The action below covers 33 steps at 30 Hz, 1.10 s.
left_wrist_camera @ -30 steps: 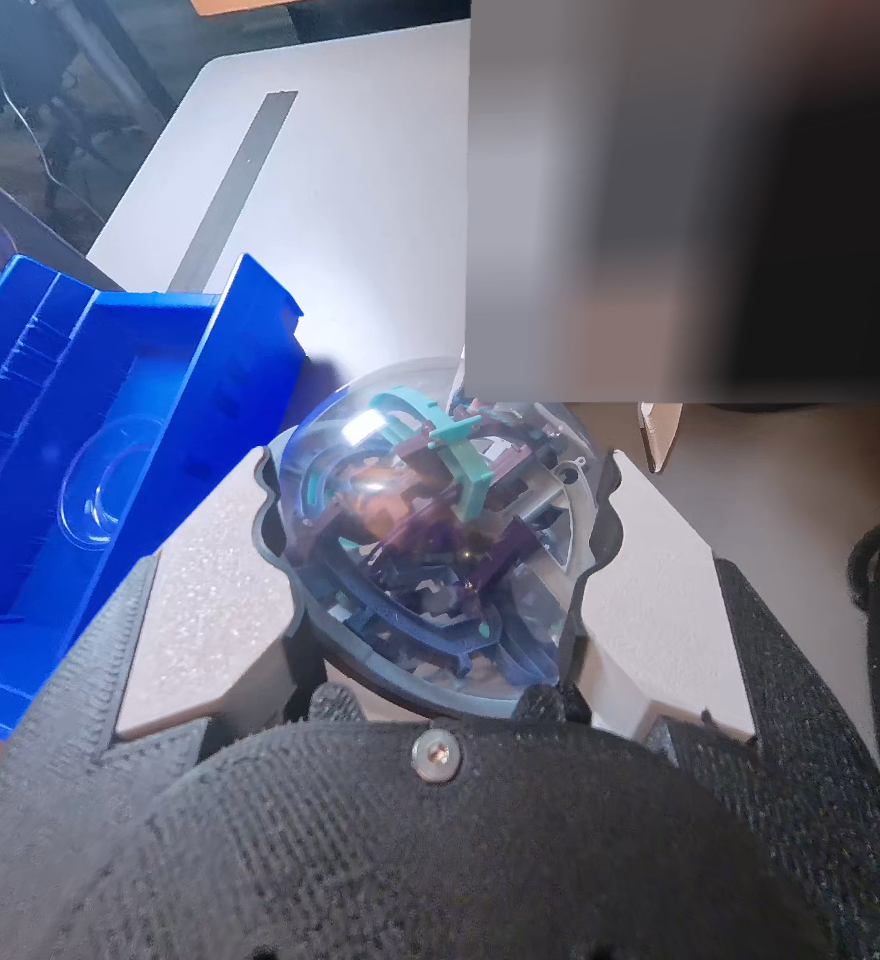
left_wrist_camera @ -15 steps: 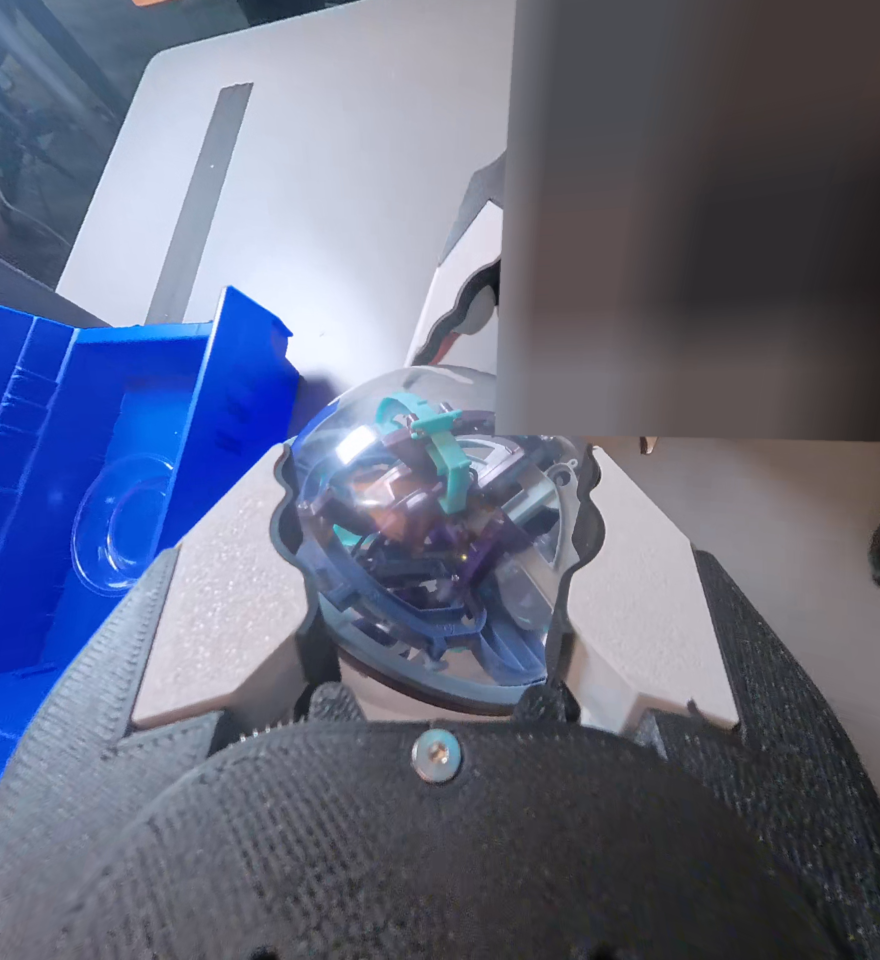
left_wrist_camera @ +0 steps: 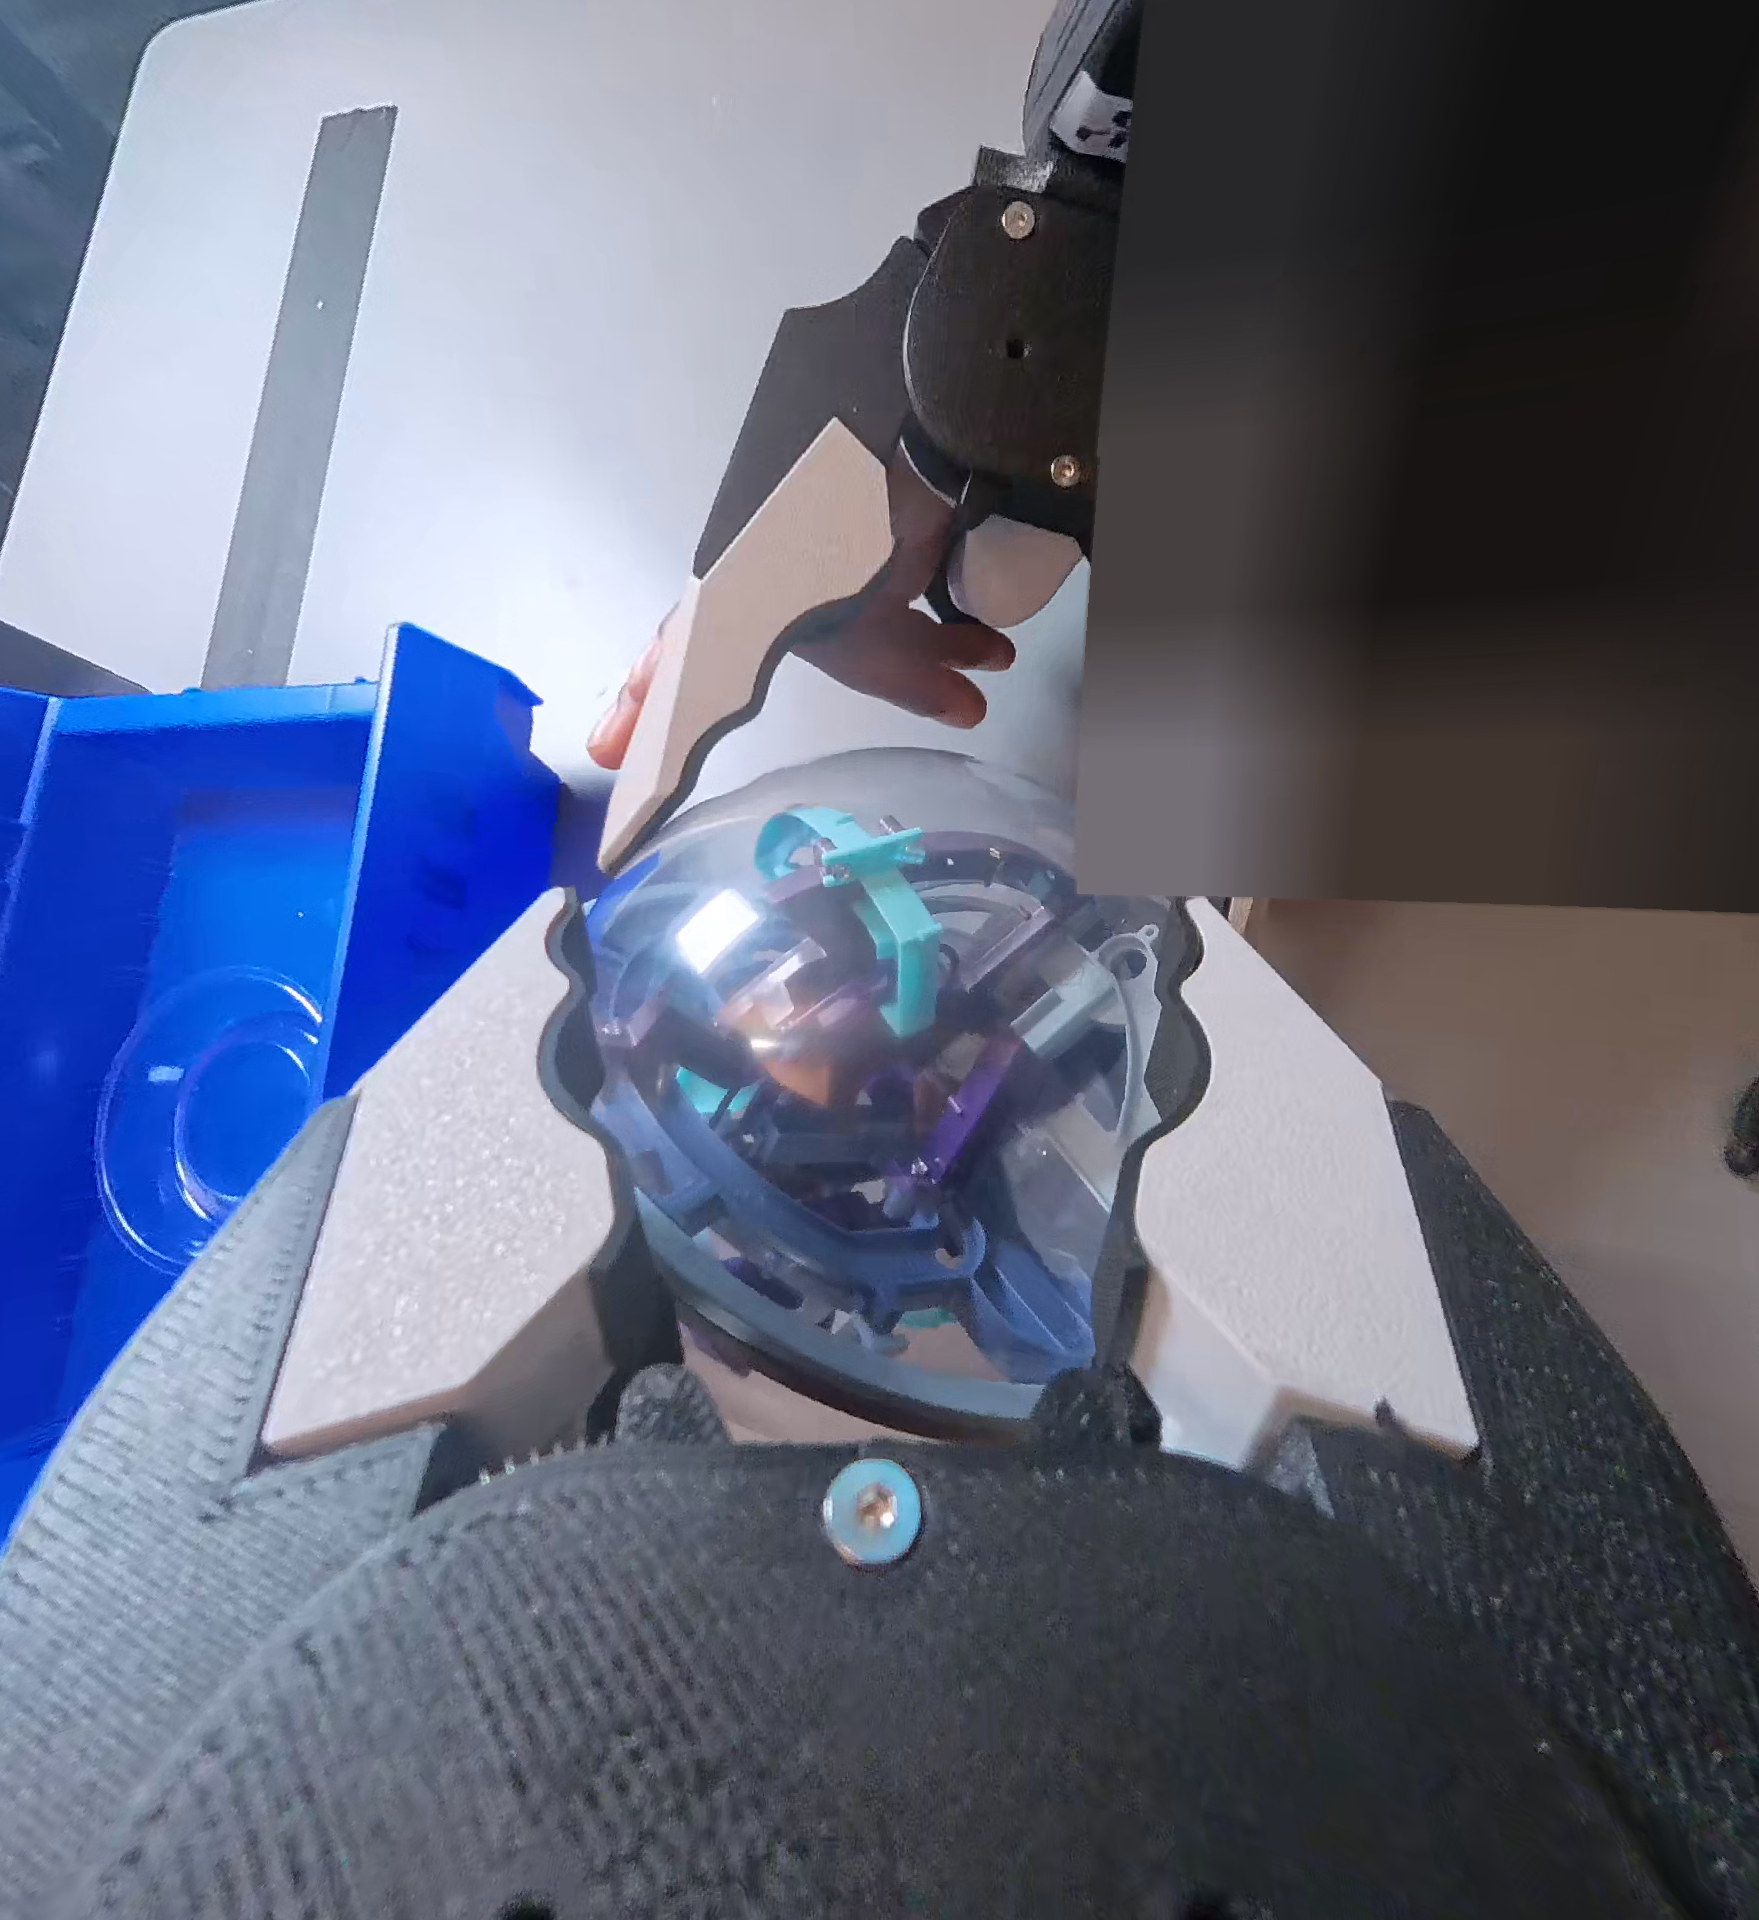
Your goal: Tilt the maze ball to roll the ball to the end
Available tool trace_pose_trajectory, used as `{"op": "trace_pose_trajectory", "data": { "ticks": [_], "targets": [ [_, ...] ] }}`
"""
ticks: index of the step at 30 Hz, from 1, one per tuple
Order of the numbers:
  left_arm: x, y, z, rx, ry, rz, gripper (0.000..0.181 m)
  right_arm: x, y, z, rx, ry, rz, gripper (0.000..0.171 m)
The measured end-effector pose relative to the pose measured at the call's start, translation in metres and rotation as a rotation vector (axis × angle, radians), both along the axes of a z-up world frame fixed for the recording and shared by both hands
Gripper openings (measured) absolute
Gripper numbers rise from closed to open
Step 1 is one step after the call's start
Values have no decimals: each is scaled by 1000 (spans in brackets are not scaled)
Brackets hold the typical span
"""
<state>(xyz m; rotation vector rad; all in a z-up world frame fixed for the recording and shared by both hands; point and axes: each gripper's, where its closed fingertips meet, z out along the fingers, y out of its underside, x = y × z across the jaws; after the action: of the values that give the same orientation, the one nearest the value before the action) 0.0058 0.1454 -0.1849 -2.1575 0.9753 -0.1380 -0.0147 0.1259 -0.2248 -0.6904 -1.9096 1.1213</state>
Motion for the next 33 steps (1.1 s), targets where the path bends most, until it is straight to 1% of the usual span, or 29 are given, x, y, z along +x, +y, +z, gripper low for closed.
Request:
{"op": "trace_pose_trajectory", "data": {
  "ticks": [3, 4, 5, 6, 8, 10, 12, 15, 17, 20, 24, 27, 31, 33],
  "targets": [
    [3, 4, 1, 23, -11, 4, 109, 2, 4, 1, -38, 18, -12, 143],
    [2, 3, 2, 30, -18, 6, 114, 2, 5, 1, -46, 15, -15, 143],
    [-2, 1, 3, 46, -30, 25, 124, 2, 6, 0, -53, 11, -19, 143],
    [-10, -3, 6, 68, -57, 55, 129, 2, 7, 0, -58, 9, -23, 143],
    [-28, -16, 9, 99, -169, 122, 136, 1, 8, 0, -68, 13, -29, 143],
    [-48, -29, 0, 99, -268, 201, 138, 0, 9, 0, -86, 12, -35, 143],
    [-52, -40, -24, 48, -347, 228, 138, -1, 10, -1, -102, 16, -39, 142],
    [-45, -41, -49, 55, -336, 208, 140, -1, 12, -1, -137, 18, -54, 142],
    [-46, -34, -51, 101, -301, 207, 138, -1, 14, -1, -160, 17, -69, 142],
    [-45, -30, -51, 121, -308, 174, 139, 0, 15, -1, -174, 27, -101, 142],
    [-46, -35, -49, 134, -333, 88, 137, 4, 10, -1, -178, 44, -131, 140],
    [-47, -45, -47, 100, -363, 6, 137, 12, 3, -2, -189, 45, -107, 134],
    [-50, -53, -47, 37, -360, -90, 137, 24, -3, -4, -211, 27, -29, 129],
    [-52, -53, -47, 8, -334, -124, 135, 25, 1, -4, -229, 2, 11, 131]
  ]
}}
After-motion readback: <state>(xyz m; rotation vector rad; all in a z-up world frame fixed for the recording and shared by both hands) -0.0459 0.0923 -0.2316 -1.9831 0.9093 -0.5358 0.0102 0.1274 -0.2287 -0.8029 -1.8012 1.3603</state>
